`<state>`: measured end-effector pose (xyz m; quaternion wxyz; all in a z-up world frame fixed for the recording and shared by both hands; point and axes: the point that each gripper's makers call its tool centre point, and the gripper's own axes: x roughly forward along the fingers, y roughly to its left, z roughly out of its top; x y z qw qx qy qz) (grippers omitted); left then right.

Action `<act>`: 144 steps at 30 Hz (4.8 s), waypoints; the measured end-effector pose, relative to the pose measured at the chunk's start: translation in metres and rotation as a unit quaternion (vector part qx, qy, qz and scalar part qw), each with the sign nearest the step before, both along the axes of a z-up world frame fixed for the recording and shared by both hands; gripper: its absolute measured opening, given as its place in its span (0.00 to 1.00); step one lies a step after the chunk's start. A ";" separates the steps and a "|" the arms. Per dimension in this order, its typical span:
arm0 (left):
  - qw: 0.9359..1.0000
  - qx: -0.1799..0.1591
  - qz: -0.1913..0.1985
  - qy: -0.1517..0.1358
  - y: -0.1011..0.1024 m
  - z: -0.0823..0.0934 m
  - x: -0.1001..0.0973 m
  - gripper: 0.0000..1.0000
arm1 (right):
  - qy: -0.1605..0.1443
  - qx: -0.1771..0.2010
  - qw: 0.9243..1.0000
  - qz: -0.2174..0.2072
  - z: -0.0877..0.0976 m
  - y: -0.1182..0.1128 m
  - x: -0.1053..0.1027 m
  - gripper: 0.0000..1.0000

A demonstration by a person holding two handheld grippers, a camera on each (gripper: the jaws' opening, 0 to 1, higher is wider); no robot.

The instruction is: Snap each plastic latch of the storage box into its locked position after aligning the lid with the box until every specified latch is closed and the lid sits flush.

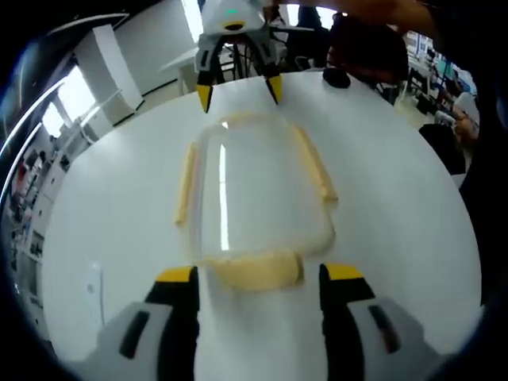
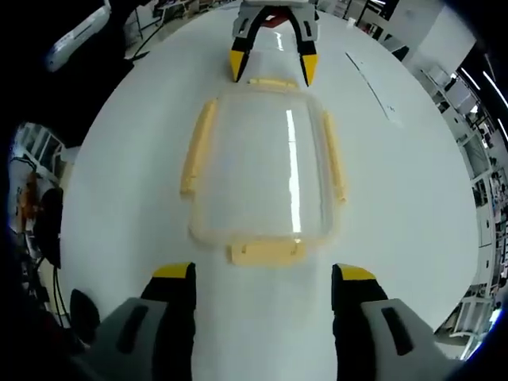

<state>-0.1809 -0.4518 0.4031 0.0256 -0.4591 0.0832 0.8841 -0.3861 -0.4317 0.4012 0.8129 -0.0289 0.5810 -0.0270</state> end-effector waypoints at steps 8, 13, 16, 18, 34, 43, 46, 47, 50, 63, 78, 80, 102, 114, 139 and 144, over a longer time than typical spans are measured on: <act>1.000 0.005 0.002 -0.005 0.000 -0.004 0.000 0.58 | -0.004 0.008 1.000 0.013 -0.004 -0.002 0.007 0.62; 1.000 0.005 0.006 -0.003 -0.002 -0.004 -0.001 0.56 | -0.007 0.016 1.000 0.015 -0.007 -0.002 0.010 0.57; 1.000 0.004 0.009 -0.004 -0.003 -0.004 -0.001 0.56 | -0.009 0.024 1.000 0.018 -0.008 0.000 0.012 0.52; 1.000 0.005 0.014 -0.003 -0.003 -0.003 -0.002 0.54 | -0.006 0.024 1.000 0.014 -0.009 0.000 0.012 0.52; 0.999 0.018 0.034 -0.007 0.009 -0.001 0.003 0.44 | -0.005 0.023 1.000 0.015 -0.006 -0.002 0.011 0.45; 0.999 0.020 0.043 -0.005 0.011 -0.001 0.004 0.41 | -0.004 0.023 1.000 0.017 -0.005 0.000 0.011 0.40; 0.999 0.020 0.044 -0.006 0.012 -0.001 0.004 0.40 | -0.002 0.023 1.000 0.016 -0.005 0.001 0.011 0.40; 0.999 0.019 0.044 -0.007 0.012 -0.001 0.004 0.40 | -0.001 0.023 1.000 0.016 -0.005 0.001 0.011 0.40; 0.999 0.020 0.045 -0.006 0.014 0.000 0.004 0.40 | 0.000 0.024 1.000 0.014 -0.005 0.001 0.011 0.40; 0.999 0.022 0.041 -0.007 0.016 0.000 0.003 0.40 | 0.005 0.033 0.999 0.010 -0.009 0.004 0.010 0.40; 0.999 0.013 0.040 -0.015 0.014 0.007 0.004 0.39 | 0.002 0.028 1.000 0.007 -0.004 0.002 0.012 0.39; 0.999 0.014 0.041 -0.015 0.013 0.007 0.005 0.39 | 0.001 0.026 1.000 0.008 -0.003 0.002 0.013 0.39; 0.998 0.013 0.049 -0.028 0.016 0.025 0.023 0.39 | 0.005 0.013 1.000 0.012 0.022 0.012 0.034 0.39; 0.998 0.008 0.058 -0.026 0.027 0.051 0.052 0.39 | 0.004 0.005 1.000 0.015 0.046 0.020 0.063 0.39; 0.993 -0.031 0.111 -0.022 0.031 0.110 0.187 0.38 | 0.010 -0.027 0.998 0.048 0.097 0.016 0.195 0.39; 0.991 -0.033 0.128 -0.023 0.033 0.111 0.219 0.38 | 0.005 -0.027 0.998 0.055 0.097 0.015 0.227 0.39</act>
